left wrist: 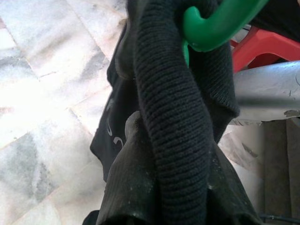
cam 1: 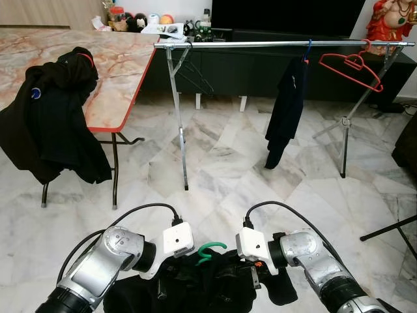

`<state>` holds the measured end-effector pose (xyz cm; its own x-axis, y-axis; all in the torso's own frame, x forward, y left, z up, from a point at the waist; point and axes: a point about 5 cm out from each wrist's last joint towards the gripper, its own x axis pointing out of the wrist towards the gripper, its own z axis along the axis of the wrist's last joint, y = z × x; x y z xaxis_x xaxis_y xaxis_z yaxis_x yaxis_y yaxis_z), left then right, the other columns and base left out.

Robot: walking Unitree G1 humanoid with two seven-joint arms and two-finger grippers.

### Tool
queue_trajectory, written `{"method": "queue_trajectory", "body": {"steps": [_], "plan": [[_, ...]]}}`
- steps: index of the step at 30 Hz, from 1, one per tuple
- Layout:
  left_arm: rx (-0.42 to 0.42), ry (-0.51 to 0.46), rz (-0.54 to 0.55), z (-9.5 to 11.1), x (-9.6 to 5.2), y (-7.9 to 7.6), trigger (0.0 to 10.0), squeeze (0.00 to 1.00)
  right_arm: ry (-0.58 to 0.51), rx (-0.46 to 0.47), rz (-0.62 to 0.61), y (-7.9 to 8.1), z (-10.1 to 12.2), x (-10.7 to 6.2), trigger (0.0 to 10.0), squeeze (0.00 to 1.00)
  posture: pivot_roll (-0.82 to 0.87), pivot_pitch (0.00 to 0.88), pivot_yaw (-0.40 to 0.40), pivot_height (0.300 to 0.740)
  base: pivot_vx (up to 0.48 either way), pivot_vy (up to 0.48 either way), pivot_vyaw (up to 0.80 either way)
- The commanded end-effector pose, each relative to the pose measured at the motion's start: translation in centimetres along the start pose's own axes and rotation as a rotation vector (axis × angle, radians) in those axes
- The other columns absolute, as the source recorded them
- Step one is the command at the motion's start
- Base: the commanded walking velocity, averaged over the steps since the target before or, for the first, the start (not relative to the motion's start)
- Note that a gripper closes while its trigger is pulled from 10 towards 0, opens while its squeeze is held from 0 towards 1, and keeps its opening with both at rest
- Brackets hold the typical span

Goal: Hang hanger

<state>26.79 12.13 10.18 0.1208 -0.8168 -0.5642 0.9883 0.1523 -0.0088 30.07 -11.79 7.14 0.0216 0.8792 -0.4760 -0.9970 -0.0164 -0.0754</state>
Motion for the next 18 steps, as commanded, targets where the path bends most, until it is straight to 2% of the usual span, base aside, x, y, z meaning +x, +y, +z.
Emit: {"method": "queue_trajectory", "body": {"steps": [1, 9, 12, 18], "plan": [[0.009, -0.020, -0.008, 0.5, 0.1, 0.0, 0.0, 0.00, -0.026, -0.014, -0.001, -0.4, 0.7, -0.3, 10.0, 1.00, 0.10, 0.086, -0.028, 0.740, 0.000, 0.000, 0.00], [0.016, 0.008, 0.039, -0.1, -0.3, 0.5, 0.0, 0.00, -0.008, -0.022, 0.049, -0.3, 0.7, -0.7, 10.0, 1.00, 0.10, 0.085, -0.029, 0.740, 0.000, 0.000, 0.00], [0.025, 0.045, 0.143, -0.8, -0.6, 1.8, 0.0, 0.00, 0.023, -0.035, 0.093, 0.0, 0.6, -1.0, 10.0, 1.00, 0.09, 0.082, -0.027, 0.740, 0.000, 0.000, 0.00], [0.000, 0.049, 0.251, -1.7, -0.8, 2.8, 0.0, 0.00, 0.084, -0.048, 0.075, -0.2, 0.1, -2.0, 10.0, 1.00, 0.09, 0.079, -0.027, 0.740, 0.000, 0.000, 0.00]]}}
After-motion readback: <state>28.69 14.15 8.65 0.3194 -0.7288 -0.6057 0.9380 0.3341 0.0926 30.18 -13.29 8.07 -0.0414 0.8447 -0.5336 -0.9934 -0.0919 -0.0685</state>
